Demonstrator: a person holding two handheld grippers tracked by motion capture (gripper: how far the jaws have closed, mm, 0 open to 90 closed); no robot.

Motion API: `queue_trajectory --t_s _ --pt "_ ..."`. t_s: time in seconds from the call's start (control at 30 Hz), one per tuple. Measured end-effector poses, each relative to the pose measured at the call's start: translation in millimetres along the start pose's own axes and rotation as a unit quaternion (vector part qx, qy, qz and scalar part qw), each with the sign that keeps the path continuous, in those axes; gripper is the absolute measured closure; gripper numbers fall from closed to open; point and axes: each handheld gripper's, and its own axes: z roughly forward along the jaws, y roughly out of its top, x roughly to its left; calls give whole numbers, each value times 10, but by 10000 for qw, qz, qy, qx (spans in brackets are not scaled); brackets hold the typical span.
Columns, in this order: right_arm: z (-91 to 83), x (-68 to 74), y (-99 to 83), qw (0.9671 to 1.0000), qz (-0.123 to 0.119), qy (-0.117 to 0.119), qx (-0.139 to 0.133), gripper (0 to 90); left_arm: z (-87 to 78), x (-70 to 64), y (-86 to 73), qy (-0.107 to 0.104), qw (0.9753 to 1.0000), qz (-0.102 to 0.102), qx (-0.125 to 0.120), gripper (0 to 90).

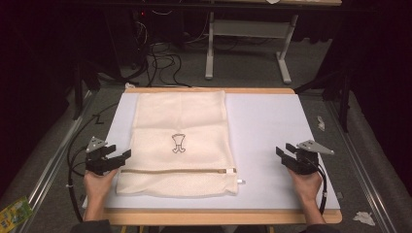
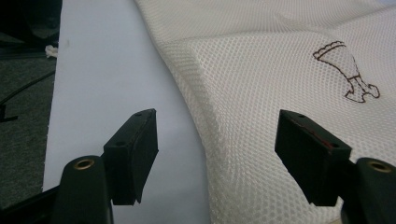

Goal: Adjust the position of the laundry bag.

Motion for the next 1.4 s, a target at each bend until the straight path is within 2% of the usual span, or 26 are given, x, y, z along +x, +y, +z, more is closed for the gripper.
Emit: queue_trajectory --t_s 0.13,0.27,0.4,0.57,0.7,0.83,1.1,1.2,1.4 --pt "74 141 40 9996 -249 -9 104 535 44 -45 33 -13 9999 56 128 317" --pt "153 244 73 9994 -256 190 159 545 111 -91 59 -6 9996 113 261 325" --pt "248 343 111 9983 -221 447 304 562 157 -134 88 -24 9995 95 311 332" --pt "364 475 160 9964 -194 685 466 570 222 -175 128 -20 9988 52 488 332" --pt "445 555 192 9950 -232 791 559 573 248 -167 152 47 9983 -11 588 332" --pt "509 640 231 9936 -282 863 668 574 259 -170 157 105 9982 -33 583 334" --pt "629 783 315 9911 -221 1052 787 574 299 -156 170 137 9978 -73 652 354" --pt "659 823 343 9902 -278 1090 832 574 302 -150 174 161 9977 -109 647 366" --pt "763 932 398 9875 -231 1246 934 572 355 -131 175 207 9965 -164 794 385"
